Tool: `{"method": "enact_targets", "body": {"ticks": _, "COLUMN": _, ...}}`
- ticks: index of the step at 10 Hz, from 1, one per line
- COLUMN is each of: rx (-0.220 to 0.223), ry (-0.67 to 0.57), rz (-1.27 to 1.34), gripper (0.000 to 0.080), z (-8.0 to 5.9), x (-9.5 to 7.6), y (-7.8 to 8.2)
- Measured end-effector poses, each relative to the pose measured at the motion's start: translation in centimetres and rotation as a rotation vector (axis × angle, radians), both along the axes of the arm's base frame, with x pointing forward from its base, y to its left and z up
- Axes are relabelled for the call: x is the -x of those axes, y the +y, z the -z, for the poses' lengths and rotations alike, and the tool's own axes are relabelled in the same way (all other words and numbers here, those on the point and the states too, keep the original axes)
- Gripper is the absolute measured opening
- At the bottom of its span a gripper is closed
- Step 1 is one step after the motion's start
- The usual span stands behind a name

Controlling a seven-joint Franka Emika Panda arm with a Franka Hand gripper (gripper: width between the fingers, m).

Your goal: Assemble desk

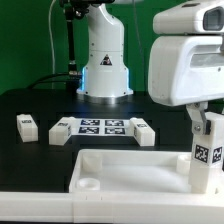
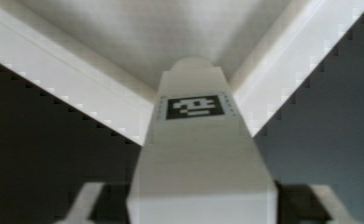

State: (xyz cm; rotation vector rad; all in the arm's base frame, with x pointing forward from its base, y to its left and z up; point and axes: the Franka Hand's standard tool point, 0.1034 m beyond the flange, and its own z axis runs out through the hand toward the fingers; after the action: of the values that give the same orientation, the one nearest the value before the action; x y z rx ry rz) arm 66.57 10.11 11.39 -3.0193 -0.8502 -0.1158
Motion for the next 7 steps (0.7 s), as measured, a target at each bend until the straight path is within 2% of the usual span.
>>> {"method": "enact_targets", "body": {"ticks": 1, "rx": 0.000, "ry": 0.000, "rz": 0.000, "gripper": 0.0288, "z": 0.00, "x": 0.00, "y": 0.01}}
{"method": "enact_targets", "body": {"ticks": 5, "rx": -0.003, "ry": 0.001, "rz": 0.025, "gripper": 0.0288, "z": 0.00, "x": 0.00, "y": 0.03}}
{"method": "enact_targets", "body": {"ticks": 7, "rx": -0.025, "ry": 0.007, "rz": 0.244, "gripper": 0.0288, "z": 0.03, "x": -0.02, "y": -0.11}}
